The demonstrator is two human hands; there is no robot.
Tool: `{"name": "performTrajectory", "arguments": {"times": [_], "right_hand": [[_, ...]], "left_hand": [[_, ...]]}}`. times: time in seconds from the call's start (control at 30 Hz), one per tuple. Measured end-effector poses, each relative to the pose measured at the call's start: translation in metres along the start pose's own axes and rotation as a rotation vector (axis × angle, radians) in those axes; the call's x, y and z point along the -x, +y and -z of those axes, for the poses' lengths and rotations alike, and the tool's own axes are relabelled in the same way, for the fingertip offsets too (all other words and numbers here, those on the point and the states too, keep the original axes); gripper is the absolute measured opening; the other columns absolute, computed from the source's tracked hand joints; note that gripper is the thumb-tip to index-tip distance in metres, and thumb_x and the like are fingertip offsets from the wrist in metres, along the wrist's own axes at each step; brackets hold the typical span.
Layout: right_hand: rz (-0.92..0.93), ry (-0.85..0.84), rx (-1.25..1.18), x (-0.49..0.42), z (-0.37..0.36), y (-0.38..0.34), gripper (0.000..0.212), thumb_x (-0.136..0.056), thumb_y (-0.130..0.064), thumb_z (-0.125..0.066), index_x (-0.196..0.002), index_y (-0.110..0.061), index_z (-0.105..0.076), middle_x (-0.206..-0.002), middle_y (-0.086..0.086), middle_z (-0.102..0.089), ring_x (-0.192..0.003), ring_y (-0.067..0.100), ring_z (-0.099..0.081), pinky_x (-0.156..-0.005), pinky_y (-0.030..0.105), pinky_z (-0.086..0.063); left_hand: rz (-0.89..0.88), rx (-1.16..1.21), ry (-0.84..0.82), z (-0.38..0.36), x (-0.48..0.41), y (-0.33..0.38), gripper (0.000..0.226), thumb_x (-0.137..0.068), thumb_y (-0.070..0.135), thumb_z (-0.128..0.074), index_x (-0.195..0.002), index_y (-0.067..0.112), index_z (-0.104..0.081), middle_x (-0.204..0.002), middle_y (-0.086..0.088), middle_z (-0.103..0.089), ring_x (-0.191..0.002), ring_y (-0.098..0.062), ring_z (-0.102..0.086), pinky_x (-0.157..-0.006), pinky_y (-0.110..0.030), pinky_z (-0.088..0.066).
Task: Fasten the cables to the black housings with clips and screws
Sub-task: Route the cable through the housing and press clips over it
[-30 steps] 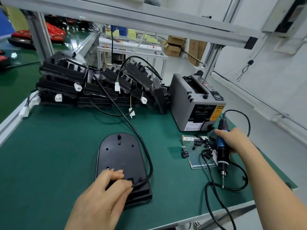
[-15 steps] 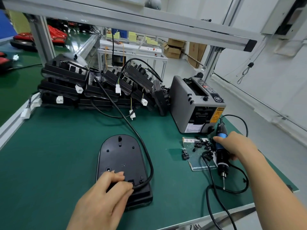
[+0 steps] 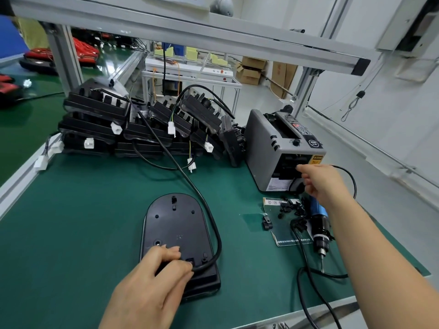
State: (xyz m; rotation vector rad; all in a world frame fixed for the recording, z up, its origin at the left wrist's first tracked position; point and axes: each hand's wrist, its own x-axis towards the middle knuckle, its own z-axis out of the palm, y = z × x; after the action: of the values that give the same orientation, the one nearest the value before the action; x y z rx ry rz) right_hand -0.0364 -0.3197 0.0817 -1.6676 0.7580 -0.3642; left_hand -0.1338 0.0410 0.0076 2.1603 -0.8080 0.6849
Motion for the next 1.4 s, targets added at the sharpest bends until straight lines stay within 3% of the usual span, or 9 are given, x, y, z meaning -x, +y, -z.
{"name": "performTrajectory", "arguments": {"times": [0.13, 0.23, 0.37, 0.57, 0.7, 1.0, 1.13, 1.3, 1.4], "right_hand": [[-0.058, 0.03, -0.113, -0.006, -0.006, 0.001, 0.014, -0.087, -0.018, -0.065, -0.092, -0.007, -0.062, -0.064, -0.001, -0.043, -0.044, 0.007, -0.035, -0.033, 0.013, -0.031], [-0.055, 0.046, -0.176, -0.005, -0.01, 0.0, 0.01, -0.086, -0.015, -0.065, -0.083, -0.009, -0.058, -0.061, -0.001, -0.042, -0.038, 0.005, -0.035, -0.033, 0.012, -0.031], [-0.026, 0.092, -0.229, -0.005, -0.015, 0.001, 0.023, -0.086, -0.01, -0.064, -0.07, -0.014, -0.047, -0.056, 0.001, -0.041, -0.037, 0.007, -0.032, -0.034, 0.013, -0.03], [-0.026, 0.169, -0.283, -0.007, -0.022, 0.004, 0.026, -0.083, -0.007, -0.062, -0.066, -0.015, -0.044, -0.057, 0.001, -0.039, -0.043, 0.01, -0.029, -0.033, 0.015, -0.026], [-0.02, 0.204, -0.278, -0.005, -0.026, 0.004, 0.027, -0.082, -0.008, -0.06, -0.066, -0.017, -0.041, -0.057, 0.0, -0.035, -0.044, 0.01, -0.026, -0.034, 0.016, -0.021], [0.024, 0.22, -0.319, 0.002, -0.031, 0.01, 0.03, -0.081, -0.01, -0.058, -0.065, -0.023, -0.035, -0.057, -0.001, -0.029, -0.045, 0.011, -0.022, -0.037, 0.021, -0.017], [0.005, 0.087, -0.391, 0.015, -0.026, 0.012, 0.021, -0.084, -0.012, -0.06, -0.07, -0.017, -0.046, -0.056, -0.003, -0.037, -0.043, 0.007, -0.028, -0.034, 0.016, -0.021], [0.071, -0.342, -0.227, 0.057, -0.034, 0.005, 0.019, -0.086, -0.015, -0.061, -0.068, -0.016, -0.055, -0.057, -0.004, -0.048, -0.047, 0.006, -0.04, -0.039, 0.014, -0.035], [0.164, -0.567, -0.078, 0.091, -0.058, -0.003, 0.026, -0.086, -0.013, -0.061, -0.061, -0.02, -0.064, -0.062, -0.004, -0.058, -0.059, 0.008, -0.053, -0.054, 0.017, -0.043]], "left_hand": [[-0.001, -0.004, 0.0, 0.0, 0.001, -0.001, 0.013, -0.09, 0.041, -0.044, -0.085, 0.035, -0.055, -0.089, 0.01, -0.06, -0.098, 0.007, -0.056, -0.068, -0.01, -0.048], [0.002, -0.012, -0.003, 0.001, 0.0, 0.0, 0.014, -0.091, 0.041, -0.042, -0.085, 0.036, -0.054, -0.089, 0.01, -0.059, -0.098, 0.007, -0.056, -0.068, -0.008, -0.046], [0.005, -0.016, -0.001, 0.001, 0.0, 0.001, 0.006, -0.084, 0.036, -0.048, -0.084, 0.035, -0.054, -0.088, 0.009, -0.061, -0.098, 0.007, -0.056, -0.065, -0.01, -0.046], [0.011, -0.023, -0.021, 0.002, 0.0, 0.0, 0.022, -0.084, 0.035, -0.049, -0.073, 0.026, -0.068, -0.087, 0.009, -0.061, -0.097, 0.007, -0.056, -0.065, -0.011, -0.047], [0.014, -0.011, -0.013, 0.001, 0.001, 0.0, 0.023, -0.083, 0.034, -0.05, -0.073, 0.025, -0.068, -0.086, 0.007, -0.061, -0.098, 0.007, -0.056, -0.069, -0.012, -0.046], [0.023, -0.014, -0.024, 0.002, 0.0, 0.002, 0.028, -0.088, 0.038, -0.046, -0.074, 0.027, -0.067, -0.088, 0.01, -0.059, -0.099, 0.008, -0.056, -0.064, -0.014, -0.051], [0.033, 0.024, -0.043, 0.003, 0.001, 0.002, 0.029, -0.091, 0.039, -0.043, -0.075, 0.028, -0.065, -0.088, 0.011, -0.058, -0.1, 0.008, -0.056, -0.07, -0.009, -0.046], [0.029, 0.068, -0.077, 0.005, -0.001, 0.002, 0.01, -0.084, 0.038, -0.049, -0.084, 0.035, -0.058, -0.092, 0.018, -0.054, -0.102, 0.01, -0.055, -0.067, -0.007, -0.045], [0.074, 0.073, -0.06, 0.011, -0.004, 0.001, 0.018, -0.081, 0.04, -0.052, -0.085, 0.03, -0.067, -0.093, 0.019, -0.061, -0.101, 0.007, -0.055, -0.085, -0.004, -0.039]]}}
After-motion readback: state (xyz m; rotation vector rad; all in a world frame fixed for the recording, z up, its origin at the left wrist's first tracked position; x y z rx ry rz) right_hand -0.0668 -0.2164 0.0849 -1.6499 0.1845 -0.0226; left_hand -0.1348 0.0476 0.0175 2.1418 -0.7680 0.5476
